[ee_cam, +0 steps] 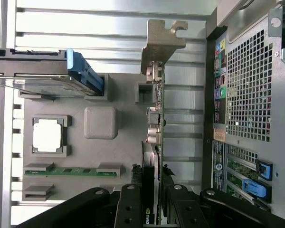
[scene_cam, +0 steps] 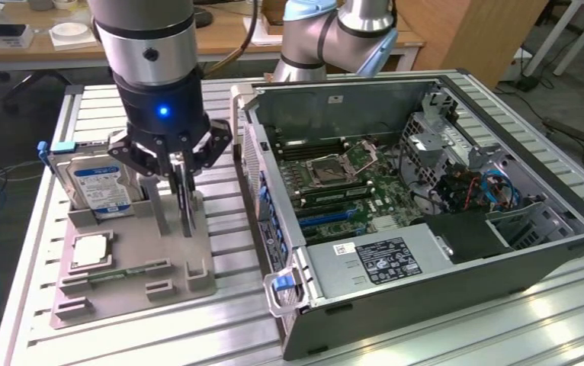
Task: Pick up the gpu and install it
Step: 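Pick up the gpu and move the gpu toward the slot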
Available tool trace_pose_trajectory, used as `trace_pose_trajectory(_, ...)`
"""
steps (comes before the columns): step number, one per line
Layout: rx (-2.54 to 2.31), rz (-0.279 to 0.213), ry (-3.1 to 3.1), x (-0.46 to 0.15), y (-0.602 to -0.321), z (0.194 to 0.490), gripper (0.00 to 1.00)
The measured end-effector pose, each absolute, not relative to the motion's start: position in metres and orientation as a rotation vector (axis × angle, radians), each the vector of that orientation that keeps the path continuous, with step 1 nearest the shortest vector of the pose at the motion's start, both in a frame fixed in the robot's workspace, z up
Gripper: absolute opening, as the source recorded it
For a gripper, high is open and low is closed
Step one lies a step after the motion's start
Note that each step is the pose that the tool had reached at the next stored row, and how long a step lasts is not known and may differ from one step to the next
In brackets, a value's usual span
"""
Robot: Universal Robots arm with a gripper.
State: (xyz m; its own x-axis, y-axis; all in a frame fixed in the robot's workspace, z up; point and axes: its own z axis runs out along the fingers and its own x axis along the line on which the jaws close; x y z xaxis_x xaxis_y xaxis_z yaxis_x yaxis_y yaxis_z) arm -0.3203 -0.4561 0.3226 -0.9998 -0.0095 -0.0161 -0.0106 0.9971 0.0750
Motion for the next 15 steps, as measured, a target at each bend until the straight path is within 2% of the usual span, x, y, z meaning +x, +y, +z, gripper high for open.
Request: trace_pose_trajectory(15,-0.016,0.124,3.123,-0.320,-0.456,0.346,0.26)
